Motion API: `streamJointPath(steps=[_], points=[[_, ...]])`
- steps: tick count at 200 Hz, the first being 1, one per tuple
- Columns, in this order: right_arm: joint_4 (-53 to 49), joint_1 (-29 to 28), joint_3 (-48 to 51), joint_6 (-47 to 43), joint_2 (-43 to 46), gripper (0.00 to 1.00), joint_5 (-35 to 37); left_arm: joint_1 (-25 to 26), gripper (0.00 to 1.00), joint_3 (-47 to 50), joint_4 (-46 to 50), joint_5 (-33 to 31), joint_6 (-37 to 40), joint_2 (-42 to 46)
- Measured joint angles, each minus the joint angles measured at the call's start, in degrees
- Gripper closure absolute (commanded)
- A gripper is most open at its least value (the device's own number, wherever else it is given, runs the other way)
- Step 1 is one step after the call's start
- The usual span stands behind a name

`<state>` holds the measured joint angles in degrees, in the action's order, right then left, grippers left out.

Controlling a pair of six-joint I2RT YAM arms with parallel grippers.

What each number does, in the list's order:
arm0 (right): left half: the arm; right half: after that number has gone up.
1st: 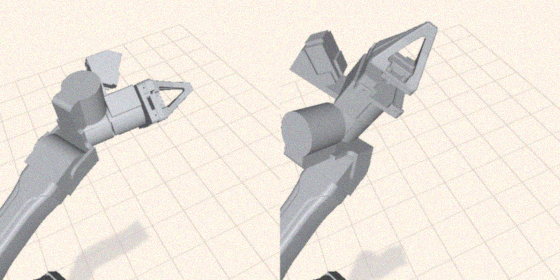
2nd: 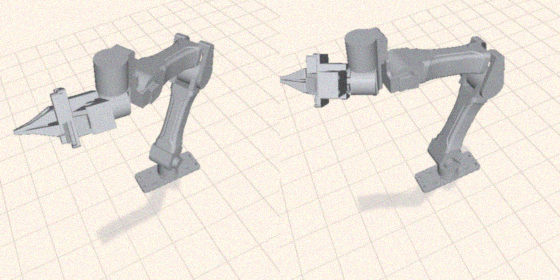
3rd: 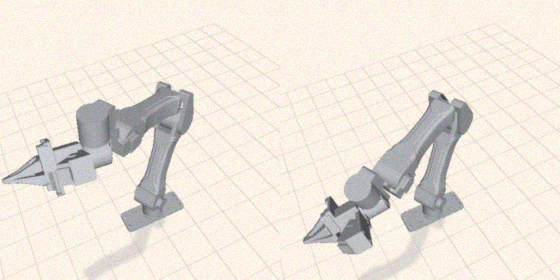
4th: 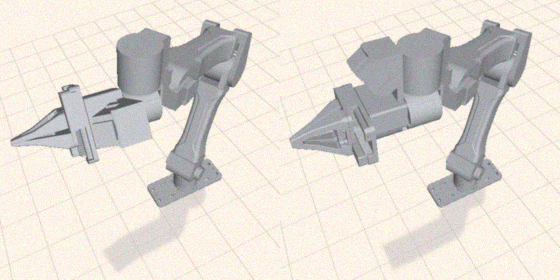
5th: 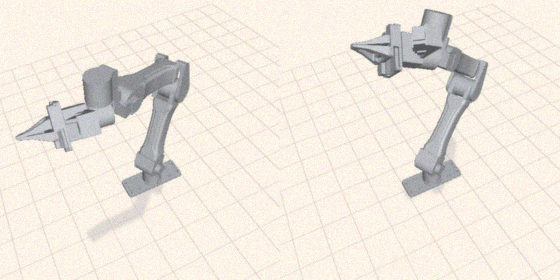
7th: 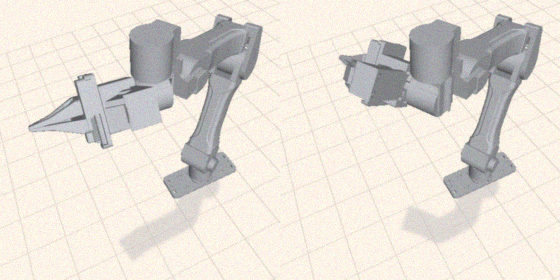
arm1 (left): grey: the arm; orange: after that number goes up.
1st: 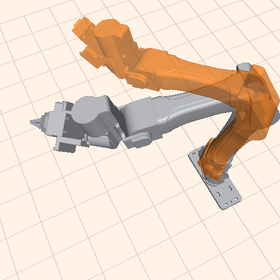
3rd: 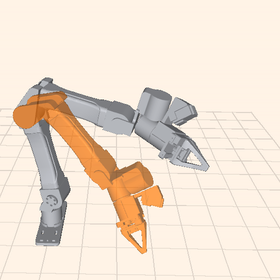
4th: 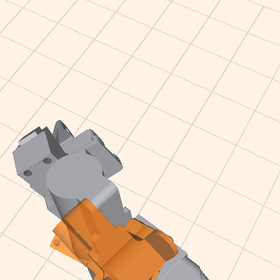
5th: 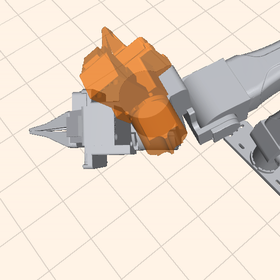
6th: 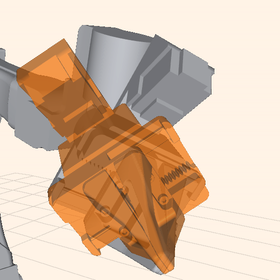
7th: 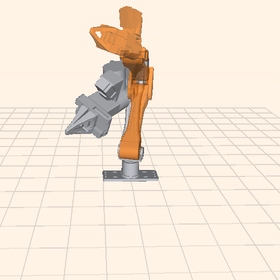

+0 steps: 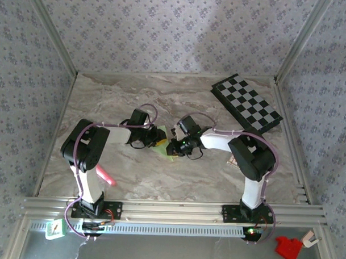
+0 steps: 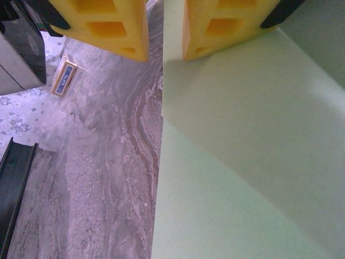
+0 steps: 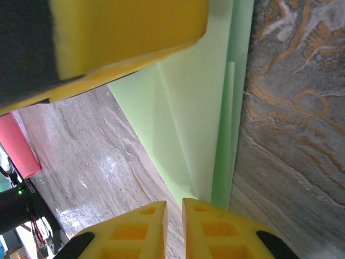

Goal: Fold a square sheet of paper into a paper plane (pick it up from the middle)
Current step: Fourth fold the wing at the center of the table.

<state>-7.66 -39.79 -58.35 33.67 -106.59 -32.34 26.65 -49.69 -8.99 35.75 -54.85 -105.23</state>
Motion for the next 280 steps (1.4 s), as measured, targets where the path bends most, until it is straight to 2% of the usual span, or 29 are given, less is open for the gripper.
streamJointPath(steps=[226,280], points=[[-3.5,-0.4,-0.9,-1.4,-1.2,0.84,1.4,0.0,0.78,-1.7,3.2,-0.8,0.0,-1.2],[-4.4,-1.2,1.7,-1.7,1.3,0.84,2.4,0.0,0.78,-2.2,4.5,-0.8,0.0,-1.4]])
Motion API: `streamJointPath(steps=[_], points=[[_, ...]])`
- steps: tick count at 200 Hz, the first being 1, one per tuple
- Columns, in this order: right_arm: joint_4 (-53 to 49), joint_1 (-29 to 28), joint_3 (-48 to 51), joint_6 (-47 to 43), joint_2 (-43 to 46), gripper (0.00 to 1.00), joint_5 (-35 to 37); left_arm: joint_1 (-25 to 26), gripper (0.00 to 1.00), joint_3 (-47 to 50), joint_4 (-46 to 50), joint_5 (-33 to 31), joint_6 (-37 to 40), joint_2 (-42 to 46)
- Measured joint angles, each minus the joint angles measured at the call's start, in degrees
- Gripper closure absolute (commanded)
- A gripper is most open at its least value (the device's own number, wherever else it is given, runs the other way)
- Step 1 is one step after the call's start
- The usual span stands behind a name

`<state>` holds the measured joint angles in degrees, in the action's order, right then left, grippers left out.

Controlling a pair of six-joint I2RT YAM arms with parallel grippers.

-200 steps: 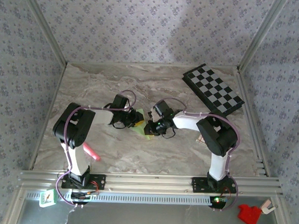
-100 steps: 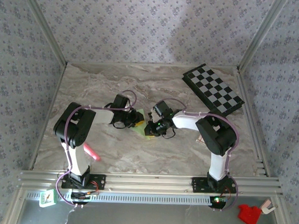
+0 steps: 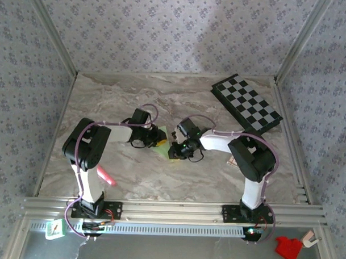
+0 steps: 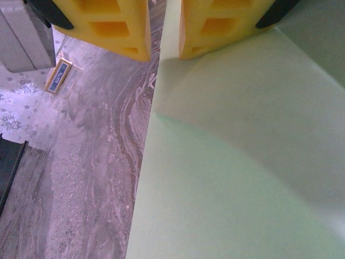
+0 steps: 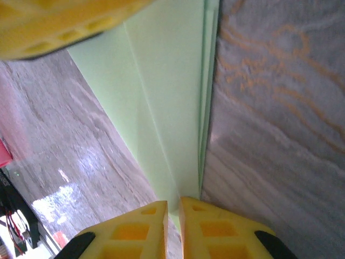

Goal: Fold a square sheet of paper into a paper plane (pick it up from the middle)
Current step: Fourth fold the wing at the center of the table.

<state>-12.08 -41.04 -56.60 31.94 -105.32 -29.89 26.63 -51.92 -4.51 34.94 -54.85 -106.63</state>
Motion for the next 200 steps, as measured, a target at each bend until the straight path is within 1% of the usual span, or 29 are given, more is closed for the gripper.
streamJointPath(steps=[37,65,86,103,122,159,200], points=[[-1.6,-0.7,2.8,0.1,2.8,0.83,0.2,0.0,0.78,0.0,0.0,0.2,0.0,0.0],[-4.1,-0.7,4.3,0.2,5.8,0.80,0.9,-0.1,0.78,0.0,-0.2,0.6,0.0,0.0],[-4.3,-0.7,4.0,0.0,8.7,0.80,1.7,-0.2,0.78,0.0,-0.2,1.1,-0.1,-0.1],[-4.1,-0.7,2.2,-0.3,9.4,0.80,2.3,-0.3,0.78,0.0,-0.3,1.3,-0.1,-0.1],[-3.8,-0.7,-0.4,-0.7,8.4,0.81,3.2,-0.3,0.77,0.0,-0.4,1.3,-0.2,-0.1],[-2.7,-0.7,-4.7,-1.2,2.6,0.83,4.1,-0.3,0.77,0.0,-0.4,1.4,-0.3,-0.1],[-2.6,-0.7,-5.1,-1.5,-1.3,0.84,5.1,-0.3,0.77,0.0,-0.5,1.6,-0.3,-0.1]])
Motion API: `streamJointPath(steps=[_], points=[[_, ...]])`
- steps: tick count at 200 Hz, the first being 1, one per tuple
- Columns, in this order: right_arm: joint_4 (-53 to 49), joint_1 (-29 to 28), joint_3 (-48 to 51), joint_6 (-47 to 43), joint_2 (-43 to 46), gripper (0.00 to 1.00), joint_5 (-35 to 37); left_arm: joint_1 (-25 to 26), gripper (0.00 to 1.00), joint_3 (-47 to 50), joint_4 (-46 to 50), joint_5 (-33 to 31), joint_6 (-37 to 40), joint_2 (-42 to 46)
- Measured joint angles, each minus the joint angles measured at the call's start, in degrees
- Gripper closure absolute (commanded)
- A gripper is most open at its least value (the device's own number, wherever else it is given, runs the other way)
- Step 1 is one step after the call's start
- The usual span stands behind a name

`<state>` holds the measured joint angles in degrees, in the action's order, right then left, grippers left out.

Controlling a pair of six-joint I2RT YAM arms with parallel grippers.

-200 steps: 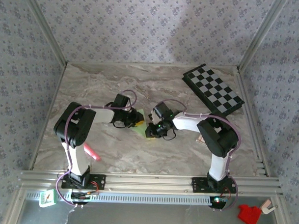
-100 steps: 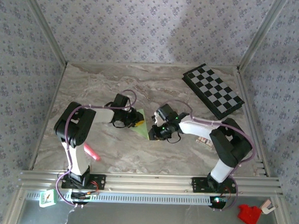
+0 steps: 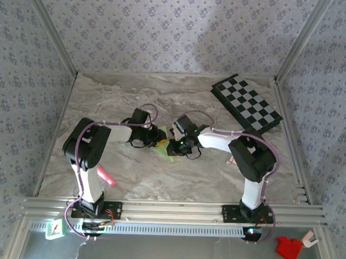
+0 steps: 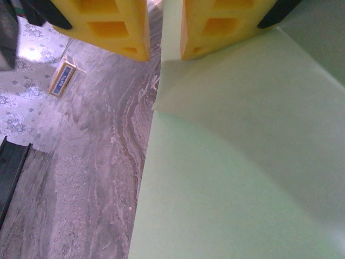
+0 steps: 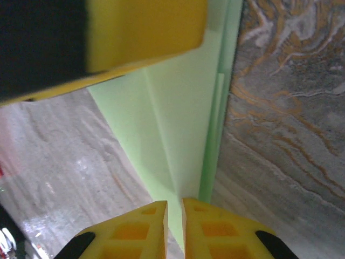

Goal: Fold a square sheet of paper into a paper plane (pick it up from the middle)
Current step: Fourth fold the wing at the center of the table.

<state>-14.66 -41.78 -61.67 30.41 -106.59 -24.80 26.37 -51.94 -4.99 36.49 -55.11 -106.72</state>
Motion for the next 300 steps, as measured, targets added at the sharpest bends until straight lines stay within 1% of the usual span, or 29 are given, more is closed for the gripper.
streamJointPath(steps=[72,136,186,249,271,300], points=[[-0.4,0.0,0.0,-1.1,-0.8,0.85,1.0,-0.7,0.76,0.0,0.8,-0.1,0.7,1.3],[-0.8,0.0,-0.2,-1.5,-1.1,0.85,1.4,-2.4,0.80,-0.1,1.0,-1.4,3.9,2.3],[-2.1,0.0,-1.0,-1.8,-1.5,0.85,1.8,-3.0,0.80,-0.8,0.9,-2.1,5.2,-0.3],[-4.3,-0.6,-2.3,-2.7,-2.0,0.85,3.6,-3.4,0.80,-2.0,2.3,-1.8,7.8,-0.9],[-5.1,-0.8,-2.7,-3.3,-2.2,0.86,4.5,-4.3,0.80,-3.0,3.9,-1.7,10.1,-1.3],[-5.2,-0.9,-2.8,-4.0,-2.2,0.86,4.9,-7.2,0.79,-4.0,4.4,-1.5,12.0,-1.9]])
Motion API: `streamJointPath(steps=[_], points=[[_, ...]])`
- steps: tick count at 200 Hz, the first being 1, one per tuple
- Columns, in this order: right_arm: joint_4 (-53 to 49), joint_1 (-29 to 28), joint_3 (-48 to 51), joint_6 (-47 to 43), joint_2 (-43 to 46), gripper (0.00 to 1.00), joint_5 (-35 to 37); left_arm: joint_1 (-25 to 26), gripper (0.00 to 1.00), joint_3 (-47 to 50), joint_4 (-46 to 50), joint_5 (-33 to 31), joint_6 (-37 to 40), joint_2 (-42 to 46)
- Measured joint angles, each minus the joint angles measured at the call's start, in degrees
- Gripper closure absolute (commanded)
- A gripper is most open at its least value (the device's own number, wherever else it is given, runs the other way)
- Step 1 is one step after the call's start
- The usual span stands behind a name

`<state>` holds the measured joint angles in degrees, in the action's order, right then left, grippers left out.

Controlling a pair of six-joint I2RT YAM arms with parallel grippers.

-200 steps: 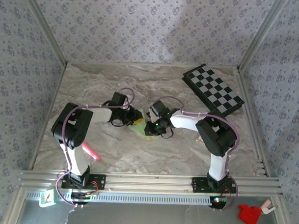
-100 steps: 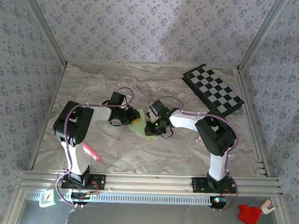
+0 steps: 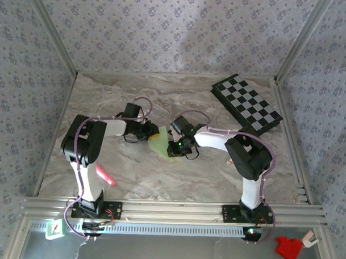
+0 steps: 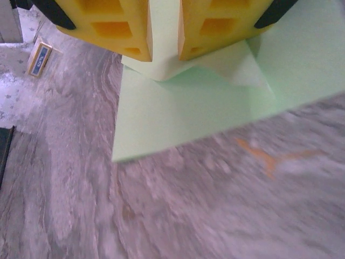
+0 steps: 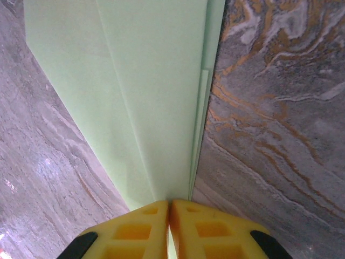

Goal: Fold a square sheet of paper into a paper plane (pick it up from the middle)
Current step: Fourth fold the wing at the center of the table.

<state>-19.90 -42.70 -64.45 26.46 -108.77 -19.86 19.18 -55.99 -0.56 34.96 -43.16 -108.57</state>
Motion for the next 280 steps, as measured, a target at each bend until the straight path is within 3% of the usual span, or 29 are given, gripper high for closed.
streamJointPath(steps=[51,122,185,218,280], points=[[0.0,0.0,0.0,-0.4,0.0,0.86,0.0,-3.5,0.79,-2.6,1.6,0.7,2.2,-1.7],[-0.6,0.0,-0.3,-0.4,0.0,0.86,0.3,-7.2,0.78,-9.9,8.3,-6.3,6.0,-1.9],[-2.3,0.0,-1.1,-1.1,0.0,0.86,1.0,-0.2,0.80,-3.2,7.0,-5.6,1.6,11.2],[-2.5,0.1,-1.1,-1.9,0.0,0.85,1.0,2.6,0.84,-1.3,6.5,-5.1,-0.2,9.1],[-2.2,0.5,-1.2,-2.6,0.0,0.85,-0.3,2.7,0.91,-1.3,6.8,-7.2,-0.9,2.6]])
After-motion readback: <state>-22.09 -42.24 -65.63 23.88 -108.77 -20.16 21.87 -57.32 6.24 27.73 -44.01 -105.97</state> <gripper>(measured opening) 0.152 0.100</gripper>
